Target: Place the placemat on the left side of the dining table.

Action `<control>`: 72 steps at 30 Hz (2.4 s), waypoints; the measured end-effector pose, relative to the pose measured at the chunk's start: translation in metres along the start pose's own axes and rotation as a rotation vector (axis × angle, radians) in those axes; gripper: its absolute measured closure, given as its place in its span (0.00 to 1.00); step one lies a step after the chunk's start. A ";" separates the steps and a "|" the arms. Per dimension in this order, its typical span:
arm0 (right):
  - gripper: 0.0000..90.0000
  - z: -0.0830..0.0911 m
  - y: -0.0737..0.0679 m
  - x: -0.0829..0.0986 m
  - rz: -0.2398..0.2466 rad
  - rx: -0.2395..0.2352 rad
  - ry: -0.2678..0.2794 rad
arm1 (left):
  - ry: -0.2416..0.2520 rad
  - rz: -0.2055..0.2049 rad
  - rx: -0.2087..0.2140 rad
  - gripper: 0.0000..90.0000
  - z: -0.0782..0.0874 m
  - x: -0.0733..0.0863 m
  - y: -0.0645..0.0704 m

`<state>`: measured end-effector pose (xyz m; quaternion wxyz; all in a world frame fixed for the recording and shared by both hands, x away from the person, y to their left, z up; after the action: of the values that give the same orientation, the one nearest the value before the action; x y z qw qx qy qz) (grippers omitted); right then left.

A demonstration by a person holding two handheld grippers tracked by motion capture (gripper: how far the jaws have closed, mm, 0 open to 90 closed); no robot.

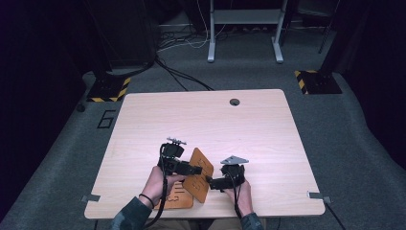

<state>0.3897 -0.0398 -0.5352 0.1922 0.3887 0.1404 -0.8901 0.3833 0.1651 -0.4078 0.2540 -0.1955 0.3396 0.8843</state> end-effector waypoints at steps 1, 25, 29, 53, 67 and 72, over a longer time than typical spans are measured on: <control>0.01 0.000 0.001 0.000 0.002 0.001 0.005 | 0.001 -0.002 0.003 0.49 -0.001 -0.001 0.001; 0.00 0.014 0.024 0.009 -0.075 0.042 0.019 | -0.124 -0.145 0.017 0.70 -0.038 -0.020 0.038; 0.00 0.019 0.031 0.012 -0.100 0.053 0.025 | -0.149 -0.192 -0.002 0.74 -0.047 -0.023 0.047; 0.02 0.028 0.054 0.017 -0.089 0.166 0.031 | -0.141 -0.359 -0.174 0.96 -0.040 -0.049 0.042; 0.02 0.025 0.054 0.016 -0.011 0.232 -0.016 | -0.079 -0.303 -0.206 0.96 -0.007 -0.061 0.019; 0.01 0.023 0.053 0.015 0.000 0.262 -0.027 | -0.049 -0.268 -0.214 0.96 0.007 -0.066 0.007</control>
<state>0.3894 -0.0998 -0.5366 0.1418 0.3985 0.0206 -0.9059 0.4305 0.1447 -0.3659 0.3554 -0.2434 0.2079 0.8782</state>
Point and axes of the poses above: each handheld gripper's, and its own axes: z roughly backward along the jaws, x roughly out of its underside, y roughly to its right, the point moved 1 cm from there along -z, roughly forward along the jaws, and after that the axes turned 9 degrees about x, right-handed, at the moved point
